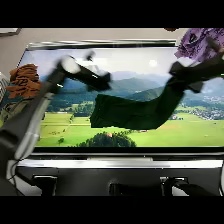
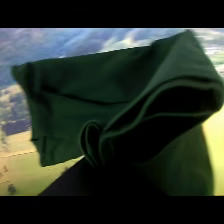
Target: Fold the clothes and pants, and hang the long-sleeved shirts on hangers.
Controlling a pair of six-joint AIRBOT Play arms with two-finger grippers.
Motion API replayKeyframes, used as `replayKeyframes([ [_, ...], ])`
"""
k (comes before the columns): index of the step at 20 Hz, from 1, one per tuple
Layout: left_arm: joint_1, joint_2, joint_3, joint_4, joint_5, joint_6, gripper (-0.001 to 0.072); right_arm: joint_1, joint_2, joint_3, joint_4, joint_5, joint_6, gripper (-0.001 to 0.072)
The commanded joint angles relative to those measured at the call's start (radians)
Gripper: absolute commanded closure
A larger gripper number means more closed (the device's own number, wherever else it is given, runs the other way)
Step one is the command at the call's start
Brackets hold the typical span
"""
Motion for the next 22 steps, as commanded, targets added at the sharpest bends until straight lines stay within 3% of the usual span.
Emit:
replayKeyframes([
  [1,0.170,0.188,0.001,0.188,-0.142,0.033,0.0691,0.237,-0.064,0.000,-0.060,-0.155,0.168,0.0678],
  [5,0.308,0.301,0.001,0.187,-0.143,0.033,0.0690,0.430,-0.221,0.001,-0.086,-0.294,0.284,0.0678],
  [8,0.365,0.328,0.001,0.186,-0.143,0.033,0.0690,0.502,-0.327,0.000,-0.080,-0.371,0.313,0.0678],
  [14,0.382,0.326,0.000,0.187,-0.142,0.046,0.0689,0.512,-0.449,0.000,-0.038,-0.452,0.316,0.0677],
  [22,0.382,0.326,0.000,0.187,-0.142,0.060,0.0689,0.512,-0.463,0.001,-0.063,-0.606,0.354,0.0677],
])
